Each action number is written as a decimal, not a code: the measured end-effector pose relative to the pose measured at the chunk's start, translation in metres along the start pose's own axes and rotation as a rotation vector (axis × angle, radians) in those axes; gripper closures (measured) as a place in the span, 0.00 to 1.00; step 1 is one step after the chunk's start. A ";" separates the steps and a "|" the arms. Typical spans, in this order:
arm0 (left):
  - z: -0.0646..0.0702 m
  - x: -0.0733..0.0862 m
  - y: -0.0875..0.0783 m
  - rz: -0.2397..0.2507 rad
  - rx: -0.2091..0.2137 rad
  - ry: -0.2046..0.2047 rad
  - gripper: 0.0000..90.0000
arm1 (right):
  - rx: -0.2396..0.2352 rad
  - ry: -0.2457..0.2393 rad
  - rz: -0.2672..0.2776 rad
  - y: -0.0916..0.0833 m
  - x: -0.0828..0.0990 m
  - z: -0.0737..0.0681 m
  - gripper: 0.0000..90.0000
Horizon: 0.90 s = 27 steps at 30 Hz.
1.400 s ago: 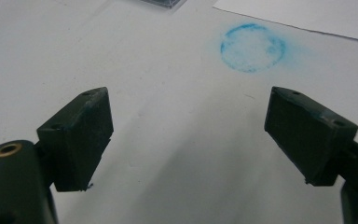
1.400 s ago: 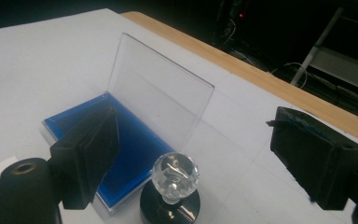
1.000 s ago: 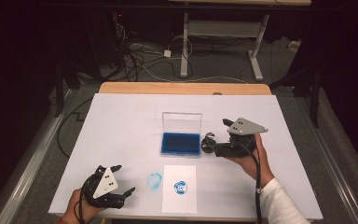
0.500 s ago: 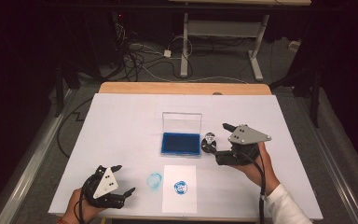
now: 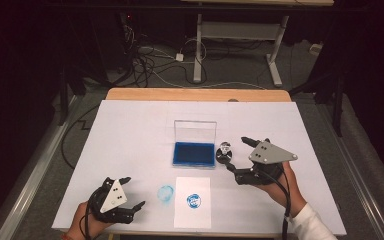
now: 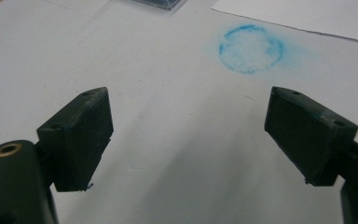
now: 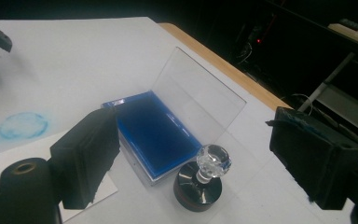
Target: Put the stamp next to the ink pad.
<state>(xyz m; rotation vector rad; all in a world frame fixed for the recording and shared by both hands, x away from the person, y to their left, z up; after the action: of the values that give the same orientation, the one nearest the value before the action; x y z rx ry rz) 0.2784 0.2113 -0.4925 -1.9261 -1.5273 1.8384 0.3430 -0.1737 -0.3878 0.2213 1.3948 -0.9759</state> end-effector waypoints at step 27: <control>0.001 -0.001 0.002 -0.006 0.002 0.000 0.16 | 0.011 -0.061 0.013 -0.028 0.020 -0.011 0.17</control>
<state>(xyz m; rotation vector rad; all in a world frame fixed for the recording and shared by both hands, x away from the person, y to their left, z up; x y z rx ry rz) 0.2792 0.2094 -0.4935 -1.9188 -1.5286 1.8364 0.3135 -0.1922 -0.3970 0.2068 1.3309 -0.9725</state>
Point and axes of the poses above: each handheld gripper's, and its own axes: y roughly forward along the jaws, x roughly out of its underside, z roughly to its right, the point moved 3 cm from there along y, roughly forward along the jaws, and after that the axes turned 3 degrees about y, right-handed, at the moved point
